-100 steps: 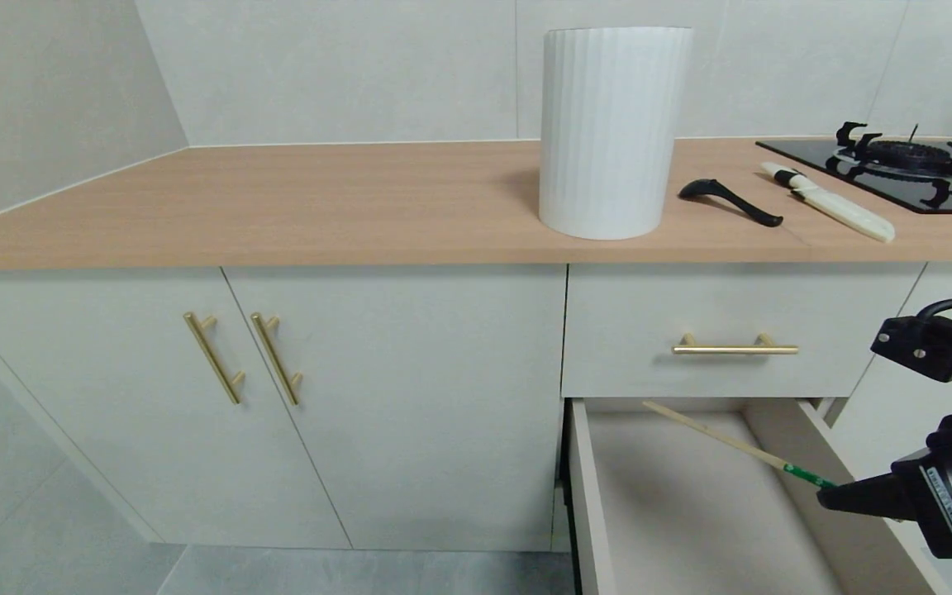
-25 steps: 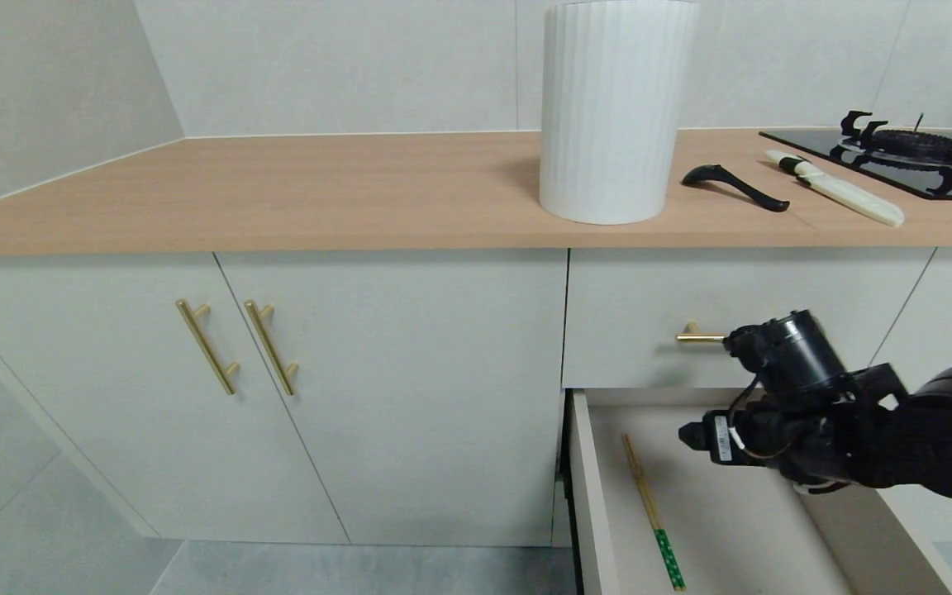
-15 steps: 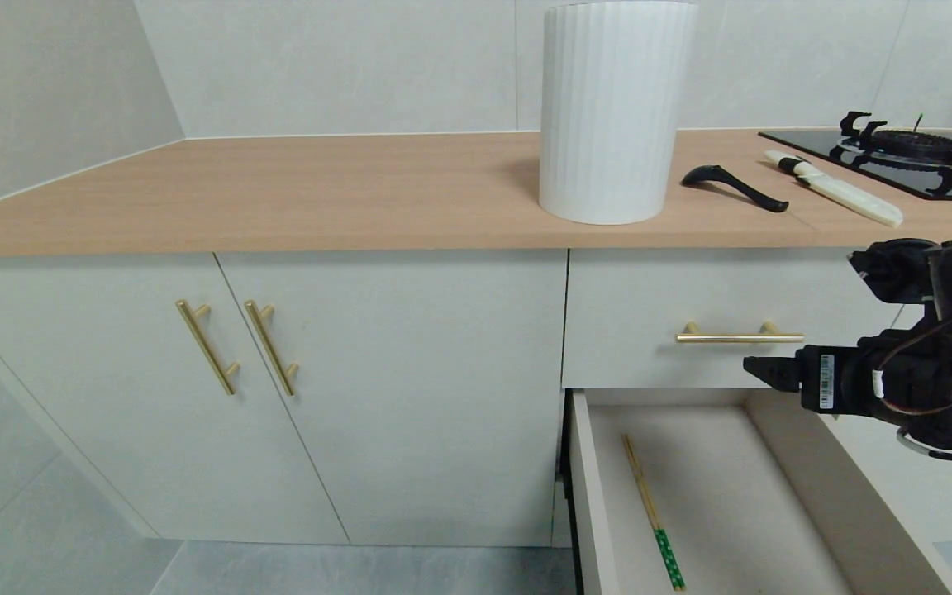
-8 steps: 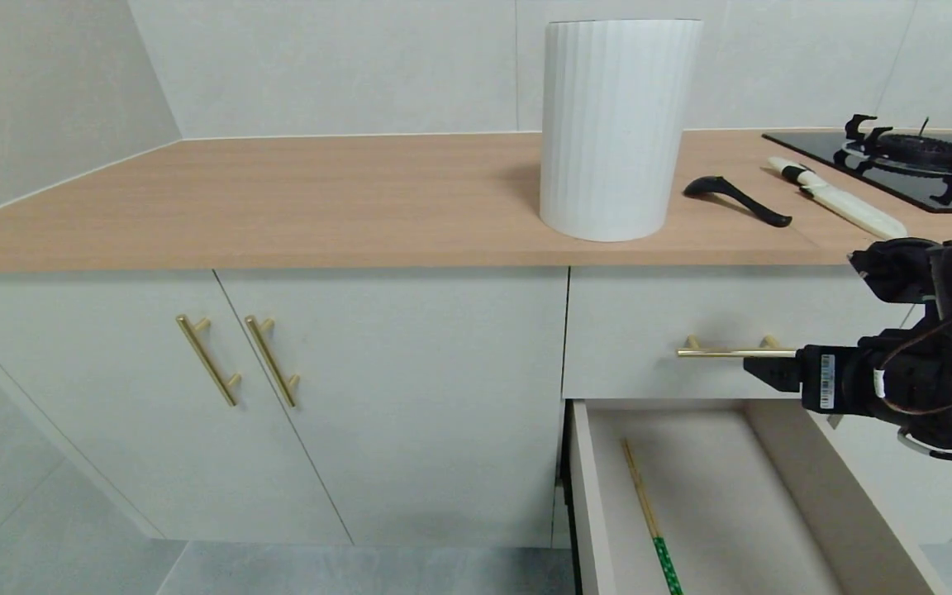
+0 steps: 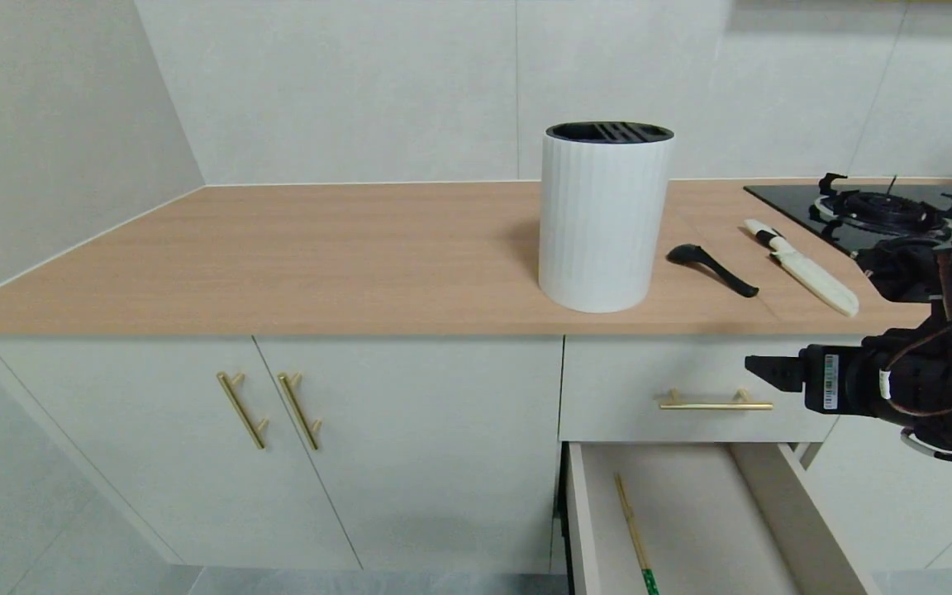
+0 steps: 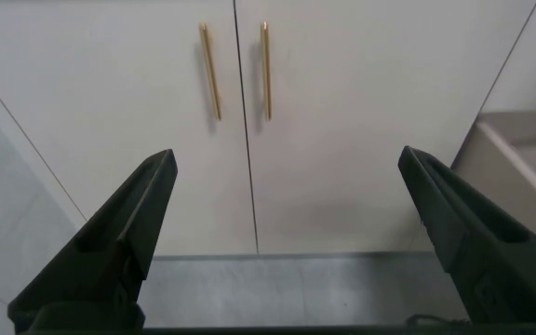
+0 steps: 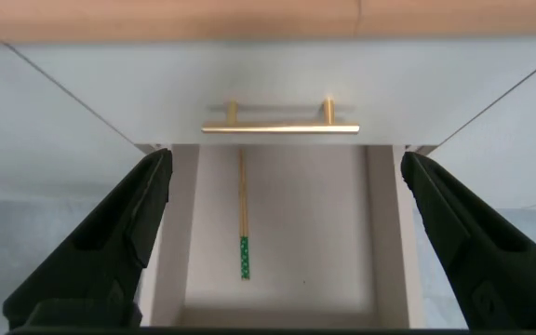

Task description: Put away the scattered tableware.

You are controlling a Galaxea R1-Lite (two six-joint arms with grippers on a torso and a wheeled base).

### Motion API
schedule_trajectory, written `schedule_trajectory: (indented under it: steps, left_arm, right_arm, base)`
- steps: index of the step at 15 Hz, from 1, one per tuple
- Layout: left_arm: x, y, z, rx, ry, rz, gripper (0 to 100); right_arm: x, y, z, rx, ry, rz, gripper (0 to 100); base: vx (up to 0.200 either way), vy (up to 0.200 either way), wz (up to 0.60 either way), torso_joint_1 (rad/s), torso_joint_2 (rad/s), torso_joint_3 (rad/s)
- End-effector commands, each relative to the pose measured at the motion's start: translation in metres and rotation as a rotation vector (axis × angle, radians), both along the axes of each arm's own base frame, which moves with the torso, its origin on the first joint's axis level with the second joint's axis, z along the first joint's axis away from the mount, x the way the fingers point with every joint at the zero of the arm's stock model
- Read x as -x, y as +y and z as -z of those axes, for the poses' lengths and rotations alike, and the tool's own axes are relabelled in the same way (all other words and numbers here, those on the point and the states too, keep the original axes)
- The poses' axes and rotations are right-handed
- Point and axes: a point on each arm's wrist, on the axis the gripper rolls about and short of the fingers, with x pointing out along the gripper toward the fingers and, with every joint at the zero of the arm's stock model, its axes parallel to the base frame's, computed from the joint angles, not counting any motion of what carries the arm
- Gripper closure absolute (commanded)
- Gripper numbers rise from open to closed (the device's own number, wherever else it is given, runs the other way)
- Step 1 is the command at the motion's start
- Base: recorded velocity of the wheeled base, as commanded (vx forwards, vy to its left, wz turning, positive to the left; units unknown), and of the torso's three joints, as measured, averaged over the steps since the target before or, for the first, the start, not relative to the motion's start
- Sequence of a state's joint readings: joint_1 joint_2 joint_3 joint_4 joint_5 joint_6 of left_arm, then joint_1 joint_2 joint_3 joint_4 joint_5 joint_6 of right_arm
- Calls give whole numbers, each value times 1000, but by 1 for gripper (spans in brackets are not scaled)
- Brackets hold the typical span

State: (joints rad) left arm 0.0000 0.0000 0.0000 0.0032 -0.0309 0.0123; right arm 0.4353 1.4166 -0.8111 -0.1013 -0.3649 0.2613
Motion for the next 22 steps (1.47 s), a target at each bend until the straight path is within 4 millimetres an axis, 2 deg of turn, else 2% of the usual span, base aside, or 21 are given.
schedule_trajectory:
  steps: [1, 11, 14, 16, 18, 21, 22]
  left_arm:
    - [0, 0, 0, 0, 0, 0, 0]
    - [0, 0, 0, 0, 0, 0, 0]
    - [0, 0, 0, 0, 0, 0, 0]
    - [0, 0, 0, 0, 0, 0, 0]
    - [0, 0, 0, 0, 0, 0, 0]
    - [0, 0, 0, 0, 0, 0, 0]
    - [0, 0, 0, 0, 0, -2, 0]
  right_arm:
    - [-1, 1, 1, 2, 3, 0, 0]
    - [-3, 1, 3, 15, 13, -3, 0]
    - [-21, -4, 7, 56, 4, 18, 0]
    - [-78, -19, 4, 85, -120, 16, 0]
    - [-121, -32, 8, 90, -161, -77, 0]
    - [-161, -40, 20, 77, -160, -222, 0]
    - [-175, -46, 32, 80, -142, -279, 0]
  base:
    - [0, 0, 0, 183, -471, -276]
    - [0, 0, 0, 199, -468, -277]
    - [0, 0, 0, 45, -98, -54]
    - [0, 0, 0, 0, 0, 0]
    - [0, 0, 0, 0, 0, 0]
    - [0, 0, 0, 0, 0, 0]
    - [0, 0, 0, 0, 0, 0]
